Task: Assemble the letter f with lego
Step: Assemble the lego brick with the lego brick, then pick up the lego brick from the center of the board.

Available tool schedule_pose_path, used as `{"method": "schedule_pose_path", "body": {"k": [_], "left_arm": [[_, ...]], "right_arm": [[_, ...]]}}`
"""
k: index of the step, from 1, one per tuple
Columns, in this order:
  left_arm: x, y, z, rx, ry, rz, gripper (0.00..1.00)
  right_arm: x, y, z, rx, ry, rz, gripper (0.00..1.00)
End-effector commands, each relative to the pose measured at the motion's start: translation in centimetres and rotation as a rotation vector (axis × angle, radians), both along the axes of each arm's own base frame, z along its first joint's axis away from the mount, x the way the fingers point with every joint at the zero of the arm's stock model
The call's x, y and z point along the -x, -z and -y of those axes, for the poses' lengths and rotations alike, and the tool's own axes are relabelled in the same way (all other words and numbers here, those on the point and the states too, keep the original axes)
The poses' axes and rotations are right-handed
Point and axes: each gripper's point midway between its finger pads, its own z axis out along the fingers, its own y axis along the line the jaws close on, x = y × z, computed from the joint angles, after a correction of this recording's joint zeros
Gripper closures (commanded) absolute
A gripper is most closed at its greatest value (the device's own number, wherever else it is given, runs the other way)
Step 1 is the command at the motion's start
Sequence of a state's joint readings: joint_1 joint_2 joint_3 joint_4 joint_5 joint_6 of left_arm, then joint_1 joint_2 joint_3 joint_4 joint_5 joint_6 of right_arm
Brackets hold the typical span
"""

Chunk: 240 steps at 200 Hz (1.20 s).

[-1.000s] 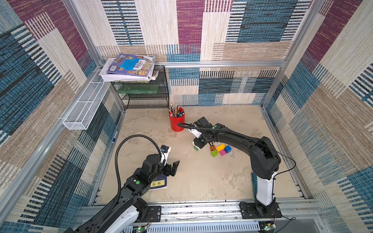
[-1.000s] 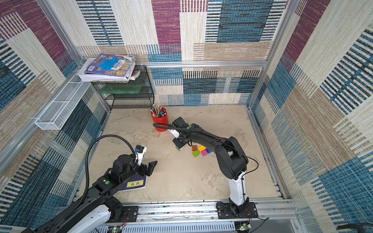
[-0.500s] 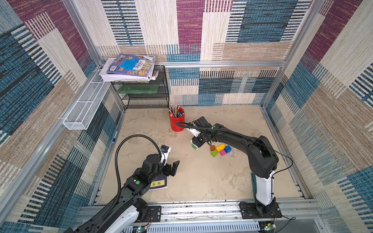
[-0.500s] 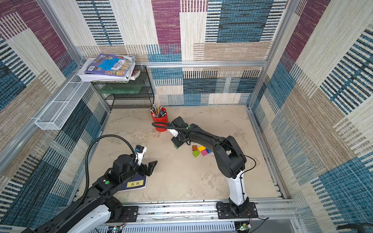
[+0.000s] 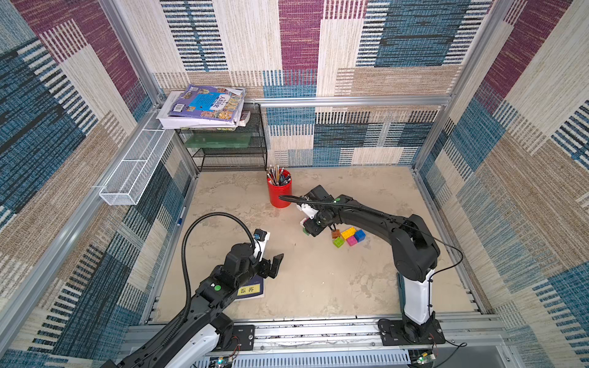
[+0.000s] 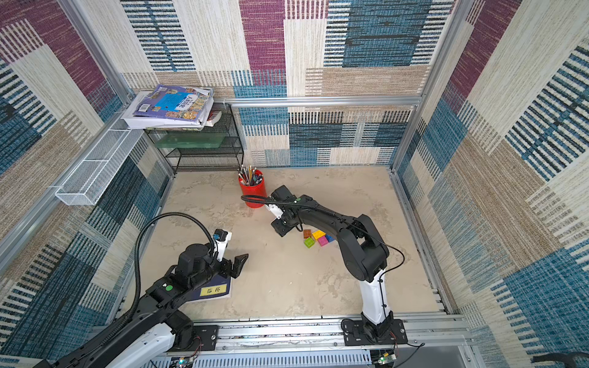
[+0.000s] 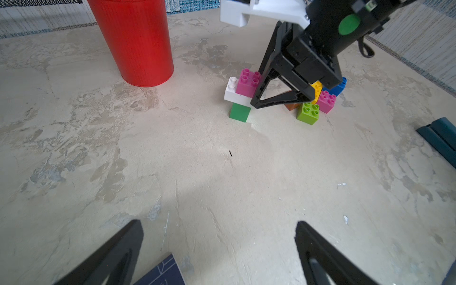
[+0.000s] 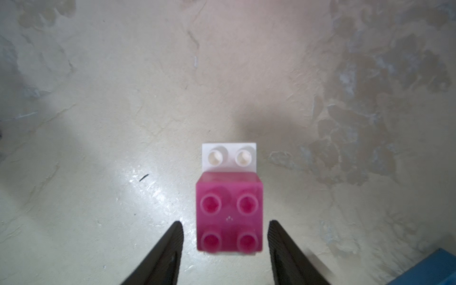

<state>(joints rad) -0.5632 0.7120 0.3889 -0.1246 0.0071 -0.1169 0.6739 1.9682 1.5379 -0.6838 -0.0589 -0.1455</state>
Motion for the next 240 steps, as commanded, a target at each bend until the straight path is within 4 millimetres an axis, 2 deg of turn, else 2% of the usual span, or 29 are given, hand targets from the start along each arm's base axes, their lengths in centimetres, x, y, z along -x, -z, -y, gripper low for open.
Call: {"method": "schedule_pose_path", "body": {"k": [1, 52, 84, 142, 182, 240], "left_arm": [[0.1, -0.3, 0.3, 0.02, 0.01, -0.006, 0.01], [0.8, -0.5, 1.6, 0.041, 0.097, -0.013, 0.01], [1.5, -0.9, 2.7, 0.066, 0.169, -0.012, 0.01], [1.5, -0.8, 2.8, 0.067, 0.176, -0.018, 0.01], [1.4, -0.7, 2.9, 0.064, 0.178, -0.023, 0.01], [1.4, -0.6, 2.9, 0.063, 0.175, -0.026, 0.01]], "right_arm": [[-0.7, -2.1, -0.3, -0.043, 0.03, 0.048, 0.39], [-1.1, -4.4, 2.6, -0.077, 0.135, 0.092, 0.37], [-0.9, -4.3, 5.1, -0.081, 0.219, 0.093, 0.37], [-1.0, -1.5, 9.3, 0.007, 0.399, 0.109, 0.37], [-0.9, 0.8, 10.1, 0.026, 0.449, 0.077, 0.37], [-0.9, 2.9, 10.3, 0.023, 0.462, 0.035, 0.38]]}}
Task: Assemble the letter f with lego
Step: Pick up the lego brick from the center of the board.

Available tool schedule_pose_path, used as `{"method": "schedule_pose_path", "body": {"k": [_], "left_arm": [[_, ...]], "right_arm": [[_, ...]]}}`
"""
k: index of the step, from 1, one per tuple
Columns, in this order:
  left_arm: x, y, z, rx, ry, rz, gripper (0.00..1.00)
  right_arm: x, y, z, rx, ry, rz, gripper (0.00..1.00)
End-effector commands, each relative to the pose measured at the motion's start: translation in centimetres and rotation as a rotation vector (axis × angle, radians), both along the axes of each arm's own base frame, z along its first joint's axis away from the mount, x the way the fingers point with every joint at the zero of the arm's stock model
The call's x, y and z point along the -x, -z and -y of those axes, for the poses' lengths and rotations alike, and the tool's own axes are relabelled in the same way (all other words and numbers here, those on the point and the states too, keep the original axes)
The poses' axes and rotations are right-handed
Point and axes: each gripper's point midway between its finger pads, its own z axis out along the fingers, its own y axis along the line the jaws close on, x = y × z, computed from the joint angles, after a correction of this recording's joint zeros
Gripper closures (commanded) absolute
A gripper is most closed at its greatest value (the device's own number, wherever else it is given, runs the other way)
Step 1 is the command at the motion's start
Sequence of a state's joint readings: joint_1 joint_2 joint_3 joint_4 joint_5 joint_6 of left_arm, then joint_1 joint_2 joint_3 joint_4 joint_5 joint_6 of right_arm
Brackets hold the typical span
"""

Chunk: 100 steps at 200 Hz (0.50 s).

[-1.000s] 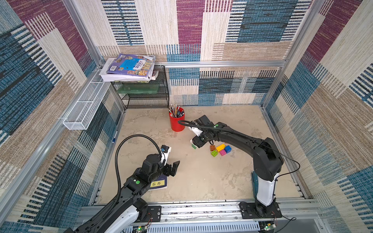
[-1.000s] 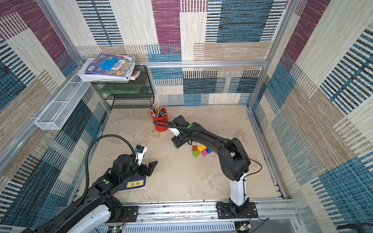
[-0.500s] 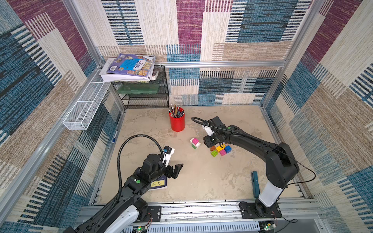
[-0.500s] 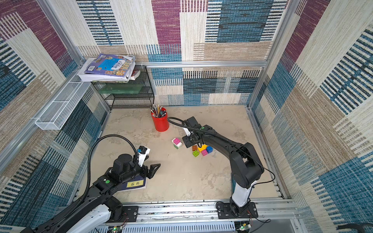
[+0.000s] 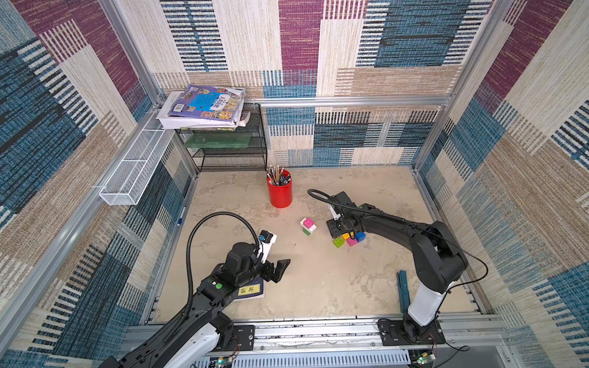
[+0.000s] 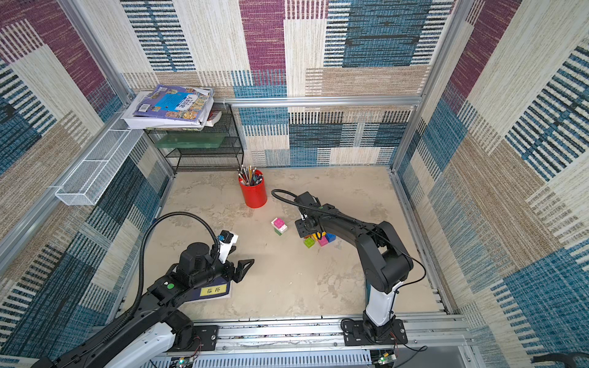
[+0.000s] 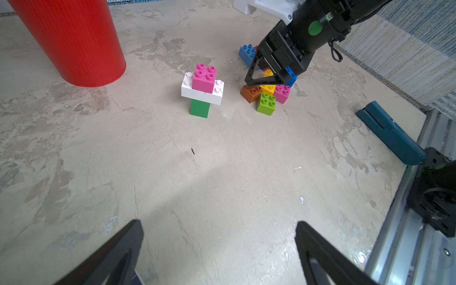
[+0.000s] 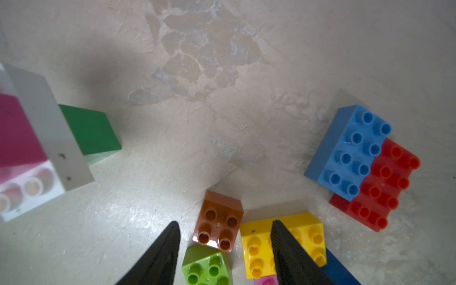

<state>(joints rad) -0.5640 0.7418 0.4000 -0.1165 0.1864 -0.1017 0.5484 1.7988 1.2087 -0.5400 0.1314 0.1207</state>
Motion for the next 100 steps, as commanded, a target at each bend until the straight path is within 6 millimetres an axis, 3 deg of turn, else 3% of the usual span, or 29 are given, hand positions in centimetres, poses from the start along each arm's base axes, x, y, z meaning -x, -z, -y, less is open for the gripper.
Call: {"method": "schedule_pose_path", "body": {"k": [1, 100], "left_arm": [[-0.2, -0.6, 0.2, 0.004, 0.012, 0.024, 0.01], [-0.2, -0.5, 0.2, 0.002, 0.009, 0.023, 0.01]], "right_arm": [[-0.5, 0.4, -0.4, -0.024, 0.012, 0.012, 0.38], [0.0, 2.7, -0.8, -0.007, -0.012, -0.035, 0.48]]}}
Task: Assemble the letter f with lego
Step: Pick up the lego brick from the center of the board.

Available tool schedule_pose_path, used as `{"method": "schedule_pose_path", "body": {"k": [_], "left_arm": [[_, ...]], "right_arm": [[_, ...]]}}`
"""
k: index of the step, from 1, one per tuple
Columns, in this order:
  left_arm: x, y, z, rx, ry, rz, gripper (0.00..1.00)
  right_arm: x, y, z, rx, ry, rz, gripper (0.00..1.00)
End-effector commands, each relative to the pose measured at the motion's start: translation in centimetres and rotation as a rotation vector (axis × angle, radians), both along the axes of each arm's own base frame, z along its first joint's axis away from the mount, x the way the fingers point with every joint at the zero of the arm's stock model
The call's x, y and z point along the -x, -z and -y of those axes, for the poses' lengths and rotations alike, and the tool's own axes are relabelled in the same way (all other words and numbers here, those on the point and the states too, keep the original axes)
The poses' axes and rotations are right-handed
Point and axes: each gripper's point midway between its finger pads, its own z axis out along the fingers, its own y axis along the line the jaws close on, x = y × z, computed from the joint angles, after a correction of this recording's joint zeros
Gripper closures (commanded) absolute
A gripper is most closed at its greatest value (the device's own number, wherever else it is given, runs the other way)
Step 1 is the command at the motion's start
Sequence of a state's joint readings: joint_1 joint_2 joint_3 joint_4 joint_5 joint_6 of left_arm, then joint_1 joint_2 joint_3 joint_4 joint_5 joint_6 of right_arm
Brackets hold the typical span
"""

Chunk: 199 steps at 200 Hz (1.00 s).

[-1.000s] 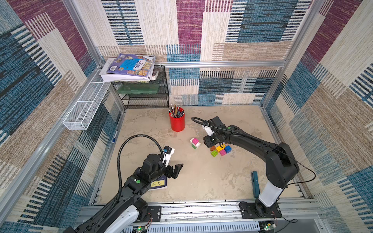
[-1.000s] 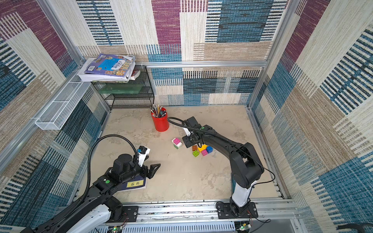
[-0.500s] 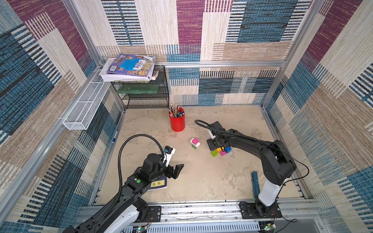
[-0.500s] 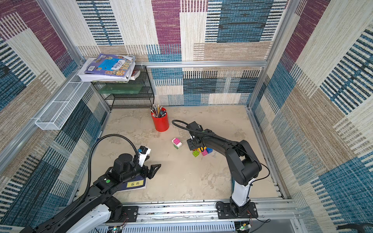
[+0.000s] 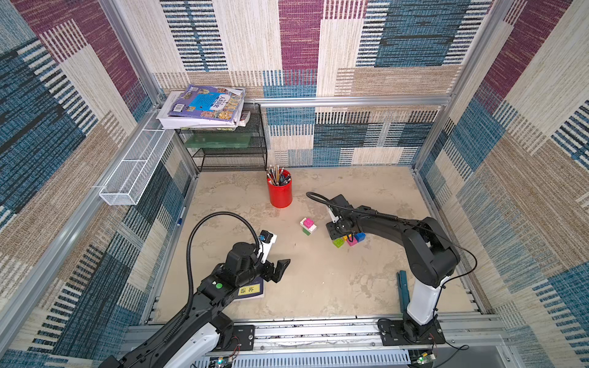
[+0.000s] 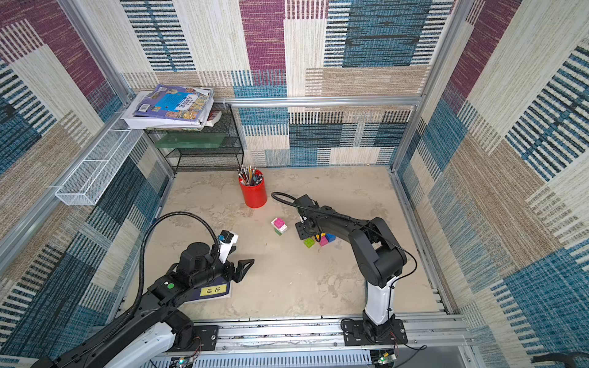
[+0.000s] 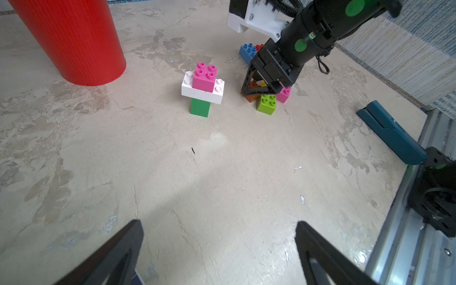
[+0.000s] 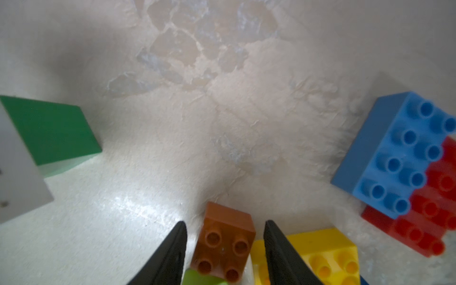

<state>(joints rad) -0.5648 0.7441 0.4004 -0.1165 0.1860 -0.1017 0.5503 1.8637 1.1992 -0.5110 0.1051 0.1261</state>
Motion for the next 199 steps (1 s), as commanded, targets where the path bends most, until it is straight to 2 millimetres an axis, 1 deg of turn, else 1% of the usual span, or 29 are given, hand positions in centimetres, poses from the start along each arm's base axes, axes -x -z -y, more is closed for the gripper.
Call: {"method": "schedule_pose_path", "body": {"k": [1, 48, 116, 140, 160, 199], "left_arm": [[-0.2, -0.6, 0.1, 0.004, 0.008, 0.025, 0.01], [-0.2, -0.6, 0.1, 0.003, 0.007, 0.024, 0.01], [-0.2, -0.6, 0.1, 0.005, 0.006, 0.025, 0.01], [-0.2, -0.6, 0.1, 0.006, 0.006, 0.026, 0.01], [-0.1, -0.6, 0.1, 0.005, 0.007, 0.025, 0.01], [-0.1, -0.6, 0.1, 0.006, 0.006, 0.025, 0.01]], "right_arm": [[-0.3, 0.0, -0.4, -0.008, -0.004, 0.016, 0.48], [-0.1, 0.2, -0.4, -0.002, -0.007, 0.009, 0.55], [0.2, 0.6, -0.3, 0.017, -0.011, -0.002, 0.57], [0.2, 0.5, -0.3, 0.015, -0.015, -0.005, 0.63], [-0.1, 0.0, -0.4, 0.018, -0.019, 0.008, 0.65], [-1.0, -2.2, -0.8, 0.019, -0.043, 0.045, 0.66]]}}
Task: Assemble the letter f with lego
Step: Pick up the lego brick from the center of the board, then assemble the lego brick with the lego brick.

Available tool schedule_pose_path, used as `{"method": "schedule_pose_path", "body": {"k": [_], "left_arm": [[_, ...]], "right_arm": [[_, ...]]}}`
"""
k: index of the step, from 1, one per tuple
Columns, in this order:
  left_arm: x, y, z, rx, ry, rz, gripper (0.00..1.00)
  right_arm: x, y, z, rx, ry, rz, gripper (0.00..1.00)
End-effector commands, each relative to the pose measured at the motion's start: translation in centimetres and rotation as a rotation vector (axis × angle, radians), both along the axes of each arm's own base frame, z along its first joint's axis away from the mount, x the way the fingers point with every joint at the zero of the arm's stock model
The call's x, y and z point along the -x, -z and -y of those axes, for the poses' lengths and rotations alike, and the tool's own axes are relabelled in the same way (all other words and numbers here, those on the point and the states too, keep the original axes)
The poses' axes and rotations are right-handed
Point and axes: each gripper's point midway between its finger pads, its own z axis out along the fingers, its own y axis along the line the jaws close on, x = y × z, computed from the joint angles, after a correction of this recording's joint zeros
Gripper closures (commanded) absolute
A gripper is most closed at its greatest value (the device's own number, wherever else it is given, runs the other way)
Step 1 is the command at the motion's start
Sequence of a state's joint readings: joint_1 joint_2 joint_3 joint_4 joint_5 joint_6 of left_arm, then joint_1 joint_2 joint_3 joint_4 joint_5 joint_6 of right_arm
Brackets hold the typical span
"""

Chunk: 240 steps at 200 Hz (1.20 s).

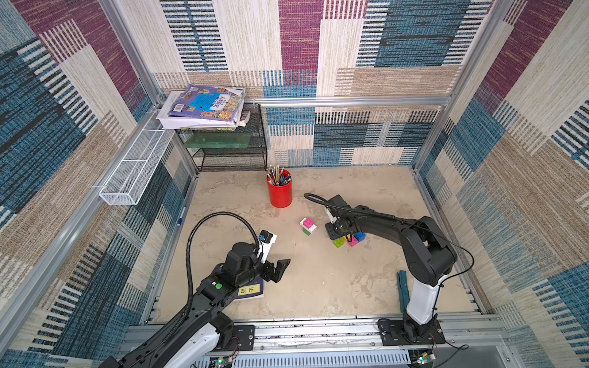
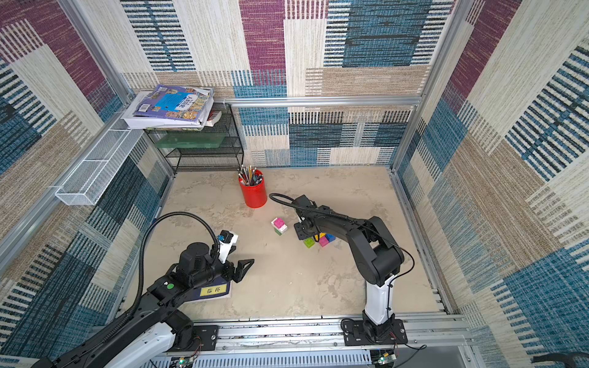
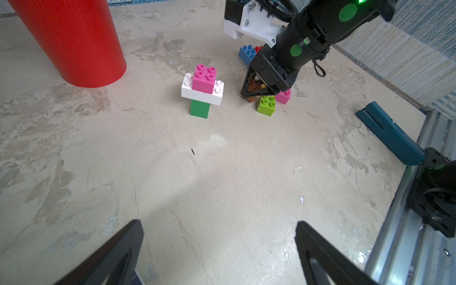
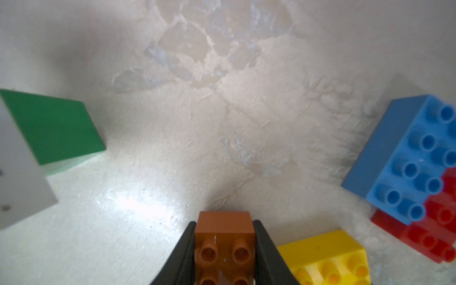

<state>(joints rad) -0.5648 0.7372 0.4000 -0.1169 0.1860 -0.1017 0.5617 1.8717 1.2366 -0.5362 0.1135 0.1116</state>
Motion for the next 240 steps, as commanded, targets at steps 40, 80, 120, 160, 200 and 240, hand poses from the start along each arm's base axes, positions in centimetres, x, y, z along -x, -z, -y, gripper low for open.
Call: {"method": "schedule_pose_path", "body": {"k": [40, 80, 120, 160, 200, 240], "left_arm": [[-0.2, -0.4, 0.1, 0.001, 0.005, 0.02, 0.01], [-0.2, -0.4, 0.1, 0.001, 0.006, 0.019, 0.01], [-0.2, -0.5, 0.2, 0.004, 0.008, 0.022, 0.01], [-0.2, -0.4, 0.2, 0.004, 0.009, 0.022, 0.01], [-0.3, -0.3, 0.3, 0.001, 0.011, 0.015, 0.01], [-0.2, -0.4, 0.3, 0.004, 0.012, 0.019, 0.01]], "right_arm": [[-1.8, -4.3, -1.4, -0.012, -0.079, 0.059, 0.66], [-2.7, -7.0, -3.2, -0.034, -0.158, 0.078, 0.65], [-2.9, -7.9, -4.9, -0.003, -0.237, 0.066, 0.64], [-2.6, -8.0, -6.3, 0.008, -0.279, 0.053, 0.64], [-2.2, -8.3, -8.1, 0.006, -0.324, 0.046, 0.63], [-1.9, -8.2, -9.7, 0.014, -0.362, 0.036, 0.63]]}}
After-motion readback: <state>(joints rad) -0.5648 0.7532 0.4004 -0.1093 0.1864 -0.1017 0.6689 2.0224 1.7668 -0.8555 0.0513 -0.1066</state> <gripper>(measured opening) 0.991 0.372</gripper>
